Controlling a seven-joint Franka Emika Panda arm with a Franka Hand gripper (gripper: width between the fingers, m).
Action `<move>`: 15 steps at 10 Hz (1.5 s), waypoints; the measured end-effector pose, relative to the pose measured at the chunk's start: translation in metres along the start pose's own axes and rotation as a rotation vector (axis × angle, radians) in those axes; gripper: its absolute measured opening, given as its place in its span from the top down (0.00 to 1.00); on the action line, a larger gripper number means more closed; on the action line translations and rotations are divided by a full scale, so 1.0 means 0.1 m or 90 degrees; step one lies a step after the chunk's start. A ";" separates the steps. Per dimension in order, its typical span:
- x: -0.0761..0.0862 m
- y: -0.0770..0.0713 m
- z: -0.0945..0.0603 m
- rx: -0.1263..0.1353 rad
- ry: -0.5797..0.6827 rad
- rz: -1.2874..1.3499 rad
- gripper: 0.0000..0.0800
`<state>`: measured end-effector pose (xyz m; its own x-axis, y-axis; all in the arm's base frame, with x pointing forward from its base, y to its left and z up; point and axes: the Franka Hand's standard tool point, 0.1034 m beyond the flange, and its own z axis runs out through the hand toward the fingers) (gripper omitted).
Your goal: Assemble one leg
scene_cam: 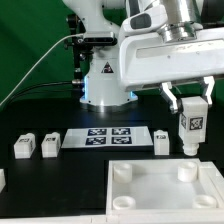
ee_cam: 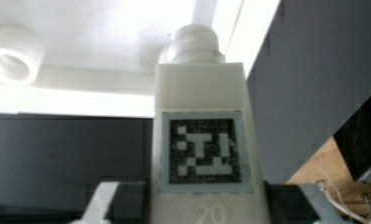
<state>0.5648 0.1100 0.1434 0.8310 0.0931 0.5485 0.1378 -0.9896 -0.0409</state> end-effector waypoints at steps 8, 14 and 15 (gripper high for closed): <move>0.27 0.12 0.44 -0.008 0.027 0.015 0.64; 0.21 0.03 0.65 -0.002 0.017 0.011 0.63; 0.19 0.03 0.66 -0.002 0.016 0.010 0.63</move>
Offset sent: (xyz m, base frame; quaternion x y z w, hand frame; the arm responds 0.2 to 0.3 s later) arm 0.0200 -0.0019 -0.0201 -0.0394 0.0390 0.0010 0.9985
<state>0.6163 0.1158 0.0985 0.8191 0.0747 0.5687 0.1229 -0.9913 -0.0469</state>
